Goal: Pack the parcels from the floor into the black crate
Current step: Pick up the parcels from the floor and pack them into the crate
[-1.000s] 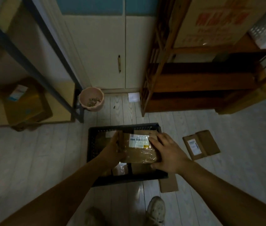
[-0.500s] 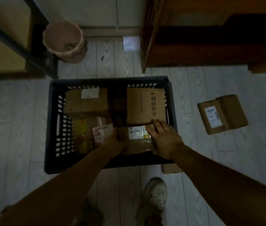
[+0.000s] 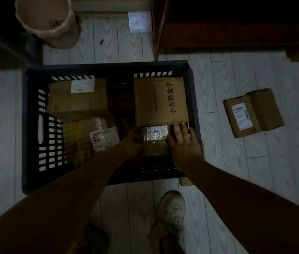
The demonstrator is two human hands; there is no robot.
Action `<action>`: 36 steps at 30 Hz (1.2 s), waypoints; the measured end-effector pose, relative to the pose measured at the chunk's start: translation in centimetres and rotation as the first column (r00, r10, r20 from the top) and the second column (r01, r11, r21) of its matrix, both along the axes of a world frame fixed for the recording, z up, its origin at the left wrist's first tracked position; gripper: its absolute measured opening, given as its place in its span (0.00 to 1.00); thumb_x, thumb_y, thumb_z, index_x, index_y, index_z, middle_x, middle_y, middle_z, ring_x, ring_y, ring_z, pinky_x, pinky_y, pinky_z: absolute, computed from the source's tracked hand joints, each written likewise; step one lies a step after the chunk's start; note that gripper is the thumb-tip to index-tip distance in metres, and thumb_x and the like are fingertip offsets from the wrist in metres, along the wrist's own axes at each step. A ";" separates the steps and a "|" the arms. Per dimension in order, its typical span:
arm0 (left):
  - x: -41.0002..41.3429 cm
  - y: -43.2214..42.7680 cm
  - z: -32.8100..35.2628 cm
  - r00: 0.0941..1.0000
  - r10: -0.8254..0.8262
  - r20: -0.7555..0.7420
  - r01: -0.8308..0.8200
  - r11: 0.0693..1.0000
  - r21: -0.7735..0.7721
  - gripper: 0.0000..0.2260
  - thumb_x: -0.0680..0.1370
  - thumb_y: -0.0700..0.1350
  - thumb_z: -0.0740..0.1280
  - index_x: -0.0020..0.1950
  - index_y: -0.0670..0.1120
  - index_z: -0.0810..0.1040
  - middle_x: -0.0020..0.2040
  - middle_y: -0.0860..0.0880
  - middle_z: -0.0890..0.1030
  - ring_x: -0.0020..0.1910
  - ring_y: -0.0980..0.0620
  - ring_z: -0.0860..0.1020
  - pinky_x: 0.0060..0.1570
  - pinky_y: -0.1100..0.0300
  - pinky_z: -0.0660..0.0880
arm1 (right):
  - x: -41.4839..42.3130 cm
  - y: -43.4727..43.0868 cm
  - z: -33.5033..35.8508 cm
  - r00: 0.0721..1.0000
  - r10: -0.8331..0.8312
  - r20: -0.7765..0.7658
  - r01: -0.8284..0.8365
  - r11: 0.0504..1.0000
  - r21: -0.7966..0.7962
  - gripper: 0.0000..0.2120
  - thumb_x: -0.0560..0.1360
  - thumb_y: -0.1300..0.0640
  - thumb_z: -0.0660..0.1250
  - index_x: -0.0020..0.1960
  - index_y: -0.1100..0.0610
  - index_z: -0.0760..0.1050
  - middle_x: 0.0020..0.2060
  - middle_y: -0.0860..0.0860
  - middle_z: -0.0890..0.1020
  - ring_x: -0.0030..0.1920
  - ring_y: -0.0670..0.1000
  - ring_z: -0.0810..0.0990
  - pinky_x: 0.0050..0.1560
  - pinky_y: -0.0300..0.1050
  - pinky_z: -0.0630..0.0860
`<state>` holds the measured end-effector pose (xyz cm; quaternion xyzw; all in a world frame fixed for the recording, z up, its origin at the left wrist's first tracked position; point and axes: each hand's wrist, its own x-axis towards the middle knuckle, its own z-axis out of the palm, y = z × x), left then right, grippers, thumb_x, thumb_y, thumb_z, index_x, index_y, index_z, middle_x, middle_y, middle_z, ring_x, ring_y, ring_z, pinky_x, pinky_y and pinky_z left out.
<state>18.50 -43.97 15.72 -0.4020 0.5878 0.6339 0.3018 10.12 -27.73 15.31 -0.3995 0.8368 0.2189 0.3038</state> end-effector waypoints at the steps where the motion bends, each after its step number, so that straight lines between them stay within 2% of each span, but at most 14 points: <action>1: 0.1 -0.4 0.3 1.000 -0.007 0.012 0.007 1.000 -0.007 0.36 0.75 0.39 0.69 0.77 0.52 0.52 0.70 0.47 0.69 0.65 0.46 0.72 0.54 0.58 0.74 | -0.1 -0.1 0.2 1.000 -0.015 0.020 0.015 1.000 -0.006 0.41 0.77 0.49 0.63 0.78 0.54 0.38 0.74 0.60 0.32 0.75 0.63 0.34 0.72 0.60 0.36; 3: 0.5 -0.9 1.9 0.999 -0.049 0.017 0.050 0.997 -0.059 0.34 0.76 0.40 0.67 0.76 0.51 0.54 0.72 0.46 0.67 0.68 0.45 0.69 0.58 0.59 0.69 | -0.1 -0.1 1.6 0.995 -0.061 0.073 0.063 0.997 -0.034 0.40 0.77 0.49 0.62 0.78 0.52 0.39 0.76 0.59 0.34 0.75 0.62 0.35 0.73 0.59 0.37; 7: 1.9 -1.6 9.3 0.994 -0.102 0.028 0.105 0.978 -0.181 0.32 0.78 0.41 0.65 0.77 0.48 0.51 0.71 0.47 0.65 0.62 0.47 0.72 0.46 0.73 0.70 | -0.4 0.3 8.3 0.984 -0.138 0.109 0.154 0.977 -0.150 0.40 0.77 0.47 0.62 0.79 0.53 0.41 0.77 0.57 0.40 0.77 0.61 0.40 0.74 0.58 0.41; 8: 2.6 -1.8 11.5 0.988 -0.152 0.026 0.154 0.962 -0.226 0.32 0.78 0.41 0.64 0.77 0.46 0.50 0.70 0.48 0.65 0.65 0.47 0.70 0.49 0.74 0.70 | -0.3 0.5 10.7 0.979 -0.166 0.118 0.185 0.967 -0.174 0.39 0.77 0.47 0.62 0.79 0.53 0.42 0.77 0.57 0.42 0.77 0.61 0.41 0.74 0.58 0.41; 10: 3.5 -2.5 14.3 0.961 -0.277 0.028 0.270 0.905 -0.329 0.34 0.77 0.44 0.65 0.77 0.44 0.49 0.73 0.46 0.62 0.73 0.44 0.62 0.68 0.61 0.63 | -0.6 0.5 13.3 0.962 -0.235 0.136 0.260 0.944 -0.205 0.38 0.77 0.47 0.62 0.78 0.53 0.45 0.77 0.57 0.45 0.77 0.60 0.43 0.74 0.57 0.42; 12: 5.1 -2.6 19.4 0.940 -0.338 0.042 0.329 0.872 -0.363 0.38 0.75 0.49 0.69 0.78 0.47 0.49 0.75 0.46 0.60 0.74 0.43 0.60 0.73 0.49 0.58 | -0.3 1.1 18.7 0.936 -0.302 0.179 0.337 0.915 -0.222 0.36 0.77 0.46 0.62 0.78 0.53 0.47 0.77 0.58 0.46 0.77 0.60 0.44 0.74 0.56 0.42; 15: 7.3 -1.9 27.6 0.945 -0.326 -0.001 0.296 0.860 -0.415 0.40 0.74 0.58 0.68 0.77 0.45 0.52 0.75 0.46 0.60 0.74 0.42 0.60 0.74 0.48 0.57 | 0.6 2.5 26.6 0.909 -0.344 0.235 0.402 0.872 -0.279 0.37 0.77 0.45 0.63 0.78 0.52 0.47 0.78 0.58 0.47 0.77 0.59 0.46 0.75 0.56 0.45; 17: 8.2 -0.4 34.2 0.964 -0.266 -0.024 0.227 0.863 -0.451 0.34 0.77 0.48 0.67 0.77 0.44 0.53 0.74 0.46 0.60 0.74 0.43 0.58 0.73 0.51 0.56 | 1.5 3.9 31.4 0.909 -0.336 0.245 0.402 0.861 -0.312 0.37 0.77 0.44 0.63 0.78 0.52 0.47 0.77 0.58 0.47 0.77 0.58 0.47 0.75 0.55 0.46; 22: 10.6 5.1 46.6 0.963 -0.135 -0.233 0.015 0.891 -0.454 0.25 0.79 0.38 0.63 0.72 0.53 0.59 0.55 0.56 0.68 0.58 0.55 0.68 0.40 0.75 0.68 | 5.0 9.2 40.8 0.948 -0.253 0.195 0.314 0.852 -0.419 0.36 0.78 0.42 0.59 0.78 0.52 0.45 0.78 0.57 0.47 0.77 0.57 0.47 0.76 0.54 0.46; 24: 11.5 7.3 49.9 0.950 -0.129 -0.284 -0.011 0.896 -0.444 0.25 0.79 0.37 0.62 0.70 0.56 0.57 0.49 0.60 0.66 0.55 0.58 0.65 0.36 0.77 0.66 | 6.4 11.4 43.9 0.945 -0.281 0.167 0.326 0.823 -0.465 0.36 0.79 0.43 0.59 0.78 0.52 0.44 0.78 0.57 0.47 0.77 0.56 0.47 0.76 0.53 0.47; 26: 12.4 9.1 51.9 0.933 -0.197 -0.302 0.027 0.874 -0.486 0.25 0.79 0.38 0.62 0.74 0.48 0.58 0.50 0.59 0.68 0.56 0.57 0.67 0.44 0.74 0.68 | 7.7 13.7 46.6 0.939 -0.318 0.129 0.339 0.803 -0.489 0.37 0.79 0.43 0.59 0.78 0.52 0.43 0.78 0.56 0.46 0.77 0.55 0.46 0.76 0.52 0.47; 28: 12.9 10.2 53.4 0.926 -0.263 -0.272 0.080 0.839 -0.538 0.28 0.79 0.42 0.64 0.76 0.45 0.56 0.64 0.51 0.69 0.66 0.50 0.68 0.60 0.60 0.69 | 9.1 15.9 49.0 0.923 -0.377 0.083 0.364 0.776 -0.515 0.36 0.79 0.43 0.59 0.78 0.51 0.43 0.78 0.56 0.47 0.77 0.55 0.46 0.76 0.52 0.47; 30: 13.5 11.4 54.8 0.919 -0.331 -0.216 0.145 0.791 -0.594 0.35 0.78 0.48 0.66 0.78 0.50 0.49 0.77 0.48 0.55 0.75 0.47 0.56 0.72 0.52 0.59 | 10.6 18.2 51.6 0.894 -0.445 0.055 0.402 0.741 -0.538 0.36 0.78 0.42 0.59 0.78 0.51 0.45 0.78 0.55 0.48 0.77 0.56 0.47 0.76 0.51 0.48; 36: 14.0 16.5 59.6 0.817 -0.487 -0.309 0.169 0.714 -0.679 0.36 0.78 0.50 0.65 0.78 0.53 0.46 0.79 0.49 0.46 0.77 0.49 0.47 0.75 0.53 0.49 | 13.3 25.8 57.7 0.804 -0.595 0.001 0.469 0.633 -0.616 0.35 0.77 0.40 0.59 0.78 0.51 0.49 0.78 0.55 0.51 0.76 0.56 0.51 0.75 0.51 0.50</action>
